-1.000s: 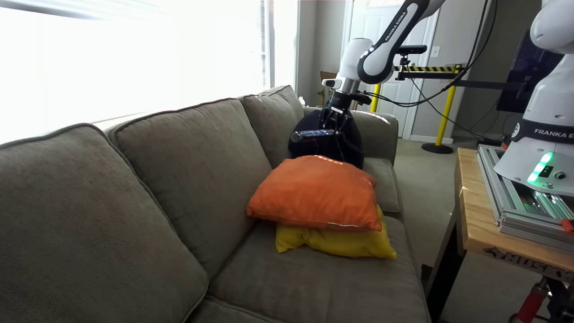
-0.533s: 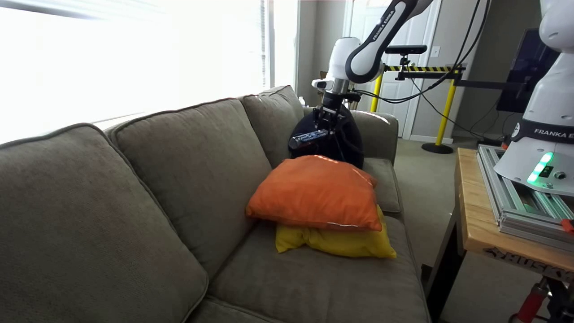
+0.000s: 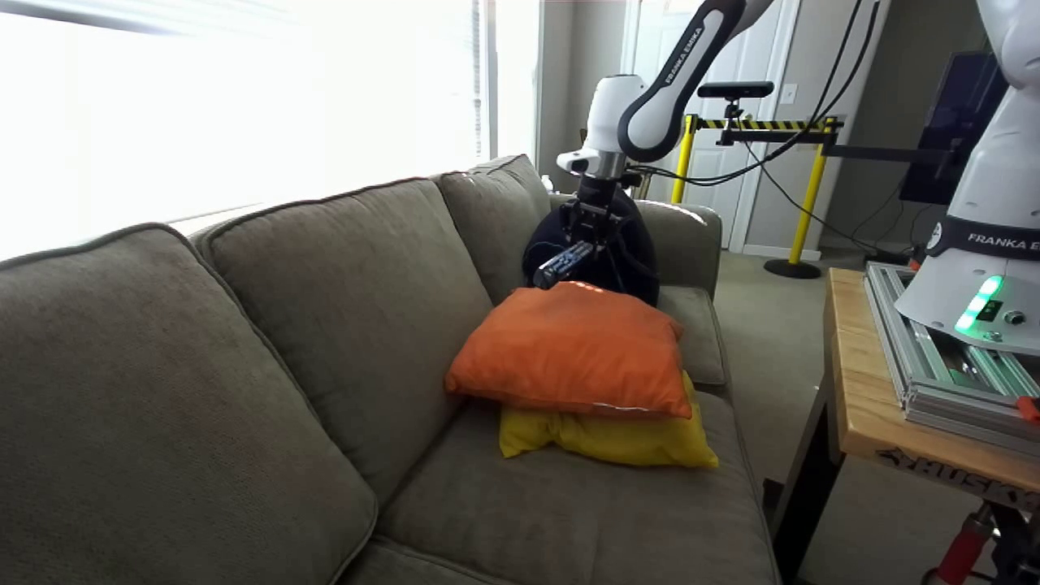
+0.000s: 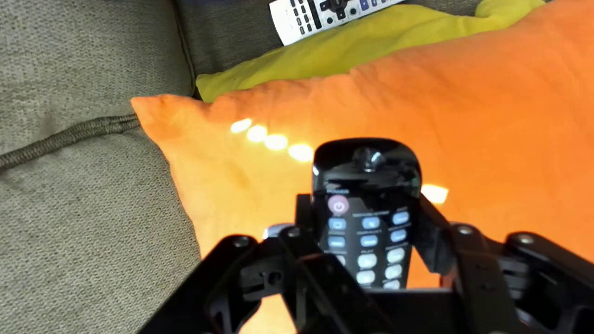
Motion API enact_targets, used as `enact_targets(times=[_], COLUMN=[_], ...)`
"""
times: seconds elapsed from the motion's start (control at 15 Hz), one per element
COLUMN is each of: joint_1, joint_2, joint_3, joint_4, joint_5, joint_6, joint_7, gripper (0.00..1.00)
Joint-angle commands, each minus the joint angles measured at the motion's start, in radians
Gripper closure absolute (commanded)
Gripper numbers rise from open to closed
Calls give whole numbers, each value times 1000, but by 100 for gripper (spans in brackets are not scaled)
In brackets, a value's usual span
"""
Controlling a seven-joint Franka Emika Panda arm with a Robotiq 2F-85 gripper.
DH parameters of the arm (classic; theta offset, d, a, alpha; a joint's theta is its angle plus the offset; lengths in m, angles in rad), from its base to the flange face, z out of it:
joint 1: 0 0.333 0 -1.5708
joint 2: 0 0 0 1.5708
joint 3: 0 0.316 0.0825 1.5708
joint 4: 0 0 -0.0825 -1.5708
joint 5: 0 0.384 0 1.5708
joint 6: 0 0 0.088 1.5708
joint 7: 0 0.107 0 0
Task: Put the grey and black remote on the orange pillow
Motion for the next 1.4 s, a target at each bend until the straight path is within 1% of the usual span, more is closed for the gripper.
enact_targets(times=[0.0, 0.2, 0.6, 0.67, 0.73, 0.8, 0.93, 1.0, 1.2, 1.27, 1.33], joint_1=[106, 158, 186, 186, 193, 193, 189, 189, 181, 161, 142], joint_2=[34, 60, 102, 105, 107, 109, 106, 105, 89, 68, 53], joint_3=[-73, -99, -110, -112, -121, -122, -122, -122, -117, -99, -75], joint_4=[50, 73, 96, 97, 100, 101, 100, 100, 86, 65, 58], joint_5=[-5, 2, 11, 12, 7, 7, 10, 11, 18, 46, 110], joint_6=[3, -7, -16, -16, -15, -13, -13, -12, -5, -2, -42], joint_7=[-79, -111, -145, -148, -148, -152, -161, -164, -172, -159, -115], gripper=[72, 72, 72, 22, 21, 16, 2, 0, 0, 0, 0])
